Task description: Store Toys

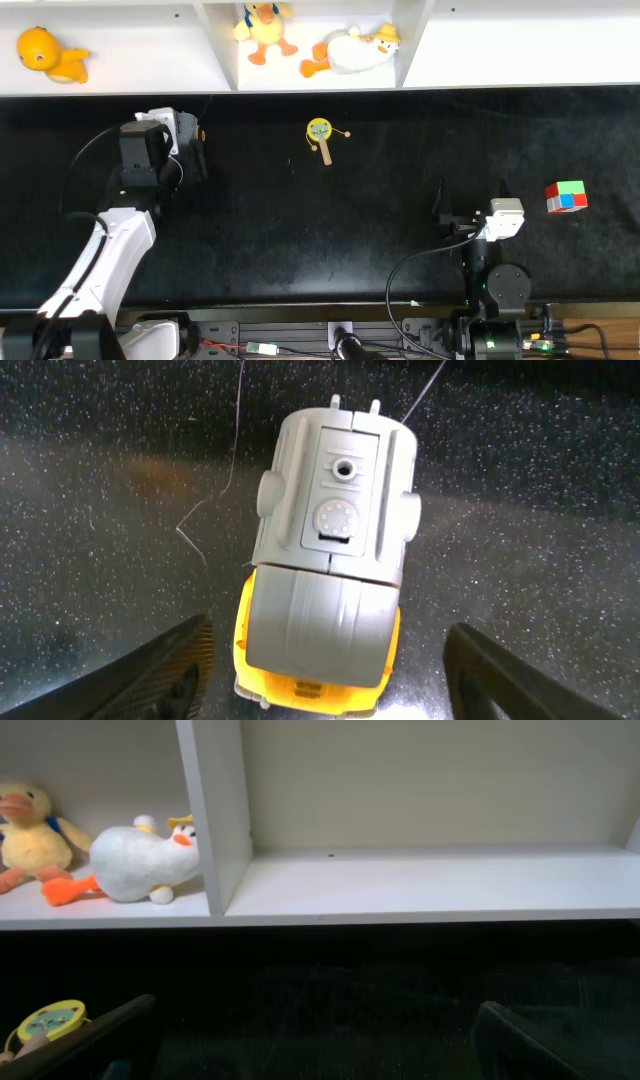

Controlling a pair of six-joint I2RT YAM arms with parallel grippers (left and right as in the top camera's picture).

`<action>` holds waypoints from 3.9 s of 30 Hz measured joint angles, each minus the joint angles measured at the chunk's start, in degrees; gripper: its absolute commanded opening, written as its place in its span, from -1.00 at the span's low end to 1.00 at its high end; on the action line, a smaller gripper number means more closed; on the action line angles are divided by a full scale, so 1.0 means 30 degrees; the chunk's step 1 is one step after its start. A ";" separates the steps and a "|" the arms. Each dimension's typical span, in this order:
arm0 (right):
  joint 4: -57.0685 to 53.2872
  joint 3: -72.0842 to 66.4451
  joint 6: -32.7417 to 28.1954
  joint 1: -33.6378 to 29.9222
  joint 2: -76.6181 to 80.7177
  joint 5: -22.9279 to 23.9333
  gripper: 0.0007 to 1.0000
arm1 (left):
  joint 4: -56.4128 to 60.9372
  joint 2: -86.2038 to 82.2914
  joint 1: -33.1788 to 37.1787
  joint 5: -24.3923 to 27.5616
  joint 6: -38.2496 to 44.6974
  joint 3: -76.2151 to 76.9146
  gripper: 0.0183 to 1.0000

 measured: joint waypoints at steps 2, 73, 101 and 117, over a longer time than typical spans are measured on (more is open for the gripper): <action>0.0007 0.0000 0.0000 -0.0007 0.0000 0.0007 0.99 | 0.0029 0.0153 0.0000 0.0000 0.0007 0.0000 0.32; 0.0007 0.0000 0.0000 -0.0007 0.0000 0.0000 0.99 | -0.1013 0.4044 0.0000 -0.0481 0.0510 0.8575 -0.40; 0.0007 0.0000 0.0000 -0.0007 0.0000 0.0000 0.99 | -0.3971 0.2907 0.0000 -0.0350 0.1326 0.8196 1.00; 0.0000 0.0000 0.0007 -0.0007 0.0000 0.0007 0.99 | -0.3934 -1.3580 -0.0372 -0.0182 0.1792 -0.1690 1.00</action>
